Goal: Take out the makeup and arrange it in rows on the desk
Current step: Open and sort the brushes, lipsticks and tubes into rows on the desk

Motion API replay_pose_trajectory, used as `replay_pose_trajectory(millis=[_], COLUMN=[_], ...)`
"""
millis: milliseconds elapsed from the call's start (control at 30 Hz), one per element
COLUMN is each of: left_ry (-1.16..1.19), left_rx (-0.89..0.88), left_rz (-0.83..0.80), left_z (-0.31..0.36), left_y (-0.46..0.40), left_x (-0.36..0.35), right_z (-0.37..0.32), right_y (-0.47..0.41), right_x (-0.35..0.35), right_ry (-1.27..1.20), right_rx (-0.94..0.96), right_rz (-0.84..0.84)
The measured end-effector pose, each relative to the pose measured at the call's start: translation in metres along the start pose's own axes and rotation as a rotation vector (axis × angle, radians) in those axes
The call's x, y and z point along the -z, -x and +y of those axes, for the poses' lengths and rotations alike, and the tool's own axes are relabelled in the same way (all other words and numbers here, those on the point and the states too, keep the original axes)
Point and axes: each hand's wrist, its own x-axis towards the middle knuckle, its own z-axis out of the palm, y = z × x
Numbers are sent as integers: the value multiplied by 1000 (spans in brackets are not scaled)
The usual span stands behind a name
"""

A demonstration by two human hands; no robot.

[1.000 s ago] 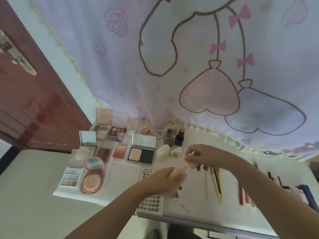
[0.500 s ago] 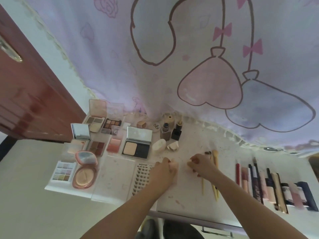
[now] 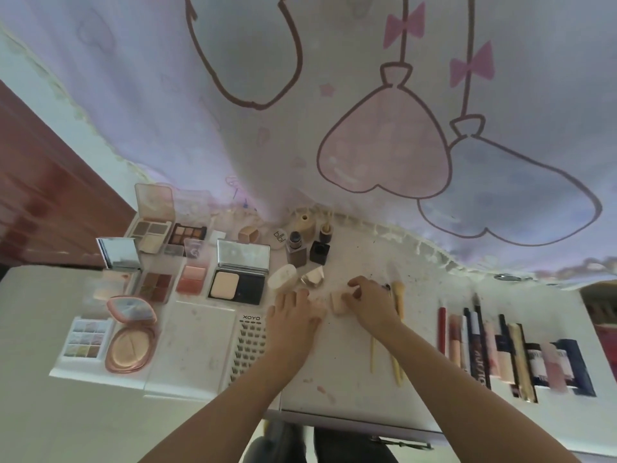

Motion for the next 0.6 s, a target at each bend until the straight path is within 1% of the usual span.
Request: replay_pose_trajectory(millis=[33, 100, 133, 233, 267, 333, 400, 533, 600], left_ry=[12, -23, -28, 37, 40, -18, -83, -186, -188], left_rx=[-15, -102, -158, -315, -332, -322, -286, -232, -218], left_rz=[28, 86, 81, -41, -86, -198, -279, -308, -308], left_z=[1, 9, 16, 50, 60, 81, 92, 92, 91], left_y=[0, 1, 3, 11, 11, 9, 3, -6, -7], left_x=[-1, -2, -2, -3, -6, -10, -16, -28, -30], right_z=[3, 15, 22, 47, 53, 60, 62, 62, 64], right_y=[0, 0, 0, 4, 8, 18, 28, 35, 31], right_x=[8, 26, 36, 61, 65, 68, 65, 53, 45], right_ry=[-17, -72, -86, -23, -5, 14, 79, 295, 297], right_rx=[-6, -37, -60, -135, -174, -216, -216, -184, -169], right_rz=[18, 57, 73, 68, 51, 2, -40, -85, -94])
